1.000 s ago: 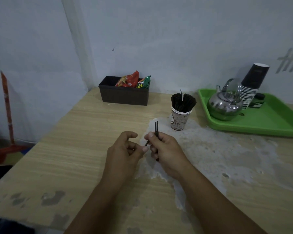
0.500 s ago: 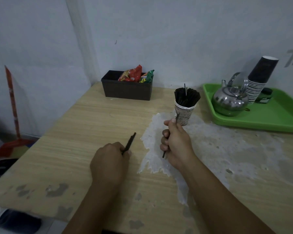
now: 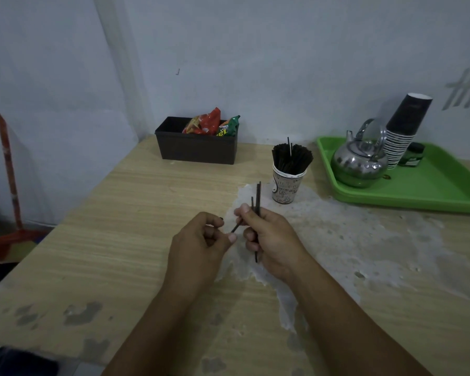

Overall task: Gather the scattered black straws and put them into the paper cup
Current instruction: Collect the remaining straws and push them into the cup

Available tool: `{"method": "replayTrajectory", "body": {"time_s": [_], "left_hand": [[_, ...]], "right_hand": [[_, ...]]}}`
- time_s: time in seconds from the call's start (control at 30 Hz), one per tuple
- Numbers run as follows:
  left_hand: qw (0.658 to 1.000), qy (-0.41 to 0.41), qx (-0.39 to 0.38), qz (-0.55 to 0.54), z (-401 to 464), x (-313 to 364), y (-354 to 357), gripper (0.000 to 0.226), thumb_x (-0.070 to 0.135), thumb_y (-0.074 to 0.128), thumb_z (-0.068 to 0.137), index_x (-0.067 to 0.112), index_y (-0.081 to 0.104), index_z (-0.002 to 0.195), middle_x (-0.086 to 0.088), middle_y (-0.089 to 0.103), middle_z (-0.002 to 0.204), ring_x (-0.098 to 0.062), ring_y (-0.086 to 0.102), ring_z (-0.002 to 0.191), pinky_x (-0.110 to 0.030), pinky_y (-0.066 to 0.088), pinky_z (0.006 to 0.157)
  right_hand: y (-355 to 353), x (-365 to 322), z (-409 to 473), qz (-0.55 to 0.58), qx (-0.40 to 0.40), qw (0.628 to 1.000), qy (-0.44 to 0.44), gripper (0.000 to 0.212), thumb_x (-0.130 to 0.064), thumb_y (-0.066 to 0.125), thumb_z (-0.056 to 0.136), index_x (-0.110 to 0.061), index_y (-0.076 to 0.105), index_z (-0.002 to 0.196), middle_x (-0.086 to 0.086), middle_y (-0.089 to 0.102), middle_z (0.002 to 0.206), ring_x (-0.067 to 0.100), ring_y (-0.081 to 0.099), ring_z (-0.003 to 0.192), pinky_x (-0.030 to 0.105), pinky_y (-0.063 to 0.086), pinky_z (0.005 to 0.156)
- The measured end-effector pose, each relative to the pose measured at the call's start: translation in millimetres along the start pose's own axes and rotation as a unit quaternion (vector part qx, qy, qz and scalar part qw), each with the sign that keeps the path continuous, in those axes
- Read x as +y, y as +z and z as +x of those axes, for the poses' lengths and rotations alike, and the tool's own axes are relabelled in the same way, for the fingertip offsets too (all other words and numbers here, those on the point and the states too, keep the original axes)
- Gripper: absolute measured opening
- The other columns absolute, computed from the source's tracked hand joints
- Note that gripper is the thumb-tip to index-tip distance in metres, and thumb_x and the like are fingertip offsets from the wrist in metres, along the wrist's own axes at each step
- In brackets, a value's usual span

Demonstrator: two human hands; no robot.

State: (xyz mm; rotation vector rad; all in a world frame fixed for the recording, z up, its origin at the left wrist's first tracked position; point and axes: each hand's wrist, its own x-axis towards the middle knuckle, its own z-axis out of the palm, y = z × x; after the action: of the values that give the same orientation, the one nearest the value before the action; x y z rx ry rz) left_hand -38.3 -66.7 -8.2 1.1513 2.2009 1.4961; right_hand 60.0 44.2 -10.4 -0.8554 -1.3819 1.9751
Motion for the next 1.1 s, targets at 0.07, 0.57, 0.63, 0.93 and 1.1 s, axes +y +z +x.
{"method": "replayTrajectory", "body": {"time_s": [0.07,0.57,0.63,0.93,1.1], "left_hand": [[1.0,-0.003,0.002,0.01,-0.6,-1.7,1.1,0.019,0.038,0.074,0.076,0.032,0.061,0.089,0.01,0.067,0.068,-0.003,0.062,0.061,-0.018,0.045,0.052],[0.942,-0.026,0.027,0.334,0.9,-16.6,-3.6,0.019,0.037,0.052,0.088,0.024,0.066,0.089,0.002,0.063,0.085,-0.02,0.056,0.085,-0.03,0.041,0.061],[0.944,-0.024,0.031,0.329,1.8,-16.6,0.0,0.017,0.034,0.05,0.089,0.023,0.063,0.09,0.002,0.062,0.088,-0.02,0.054,0.087,-0.031,0.038,0.061],[0.983,0.061,0.023,0.172,7.5,-16.8,10.4,0.008,0.023,0.05,0.092,0.023,0.054,0.085,0.003,0.058,0.08,-0.018,0.052,0.076,-0.034,0.038,0.063],[0.982,0.102,-0.013,0.157,7.5,-9.1,16.1,0.006,0.025,0.053,0.091,0.023,0.056,0.086,0.007,0.055,0.078,-0.015,0.051,0.074,-0.029,0.034,0.06]], "right_hand": [[1.1,0.5,-0.7,-0.004,-0.005,1.0,0.002,0.029,-0.032,0.056,0.098,-0.009,0.07,0.091,0.005,0.07,0.084,0.009,0.047,0.058,0.023,0.036,0.05],[-3.8,-7.0,1.3,0.072,0.093,0.993,0.009,0.032,-0.041,0.047,0.101,-0.013,0.06,0.091,-0.005,0.042,0.059,0.007,0.031,0.044,0.022,0.027,0.042],[-4.9,-6.7,1.8,0.069,0.093,0.993,0.012,0.029,-0.039,0.05,0.1,-0.013,0.061,0.093,-0.005,0.042,0.06,0.006,0.031,0.043,0.021,0.026,0.04],[-8.9,-1.4,3.4,0.026,0.04,0.999,-0.009,0.033,-0.038,0.067,0.089,-0.007,0.064,0.101,0.002,0.036,0.072,0.007,0.026,0.048,0.022,0.025,0.043],[-6.4,-0.3,0.1,0.003,-0.014,1.0,-0.021,0.028,-0.026,0.064,0.094,0.0,0.068,0.1,0.015,0.056,0.084,0.01,0.034,0.052,0.023,0.027,0.046]]}}
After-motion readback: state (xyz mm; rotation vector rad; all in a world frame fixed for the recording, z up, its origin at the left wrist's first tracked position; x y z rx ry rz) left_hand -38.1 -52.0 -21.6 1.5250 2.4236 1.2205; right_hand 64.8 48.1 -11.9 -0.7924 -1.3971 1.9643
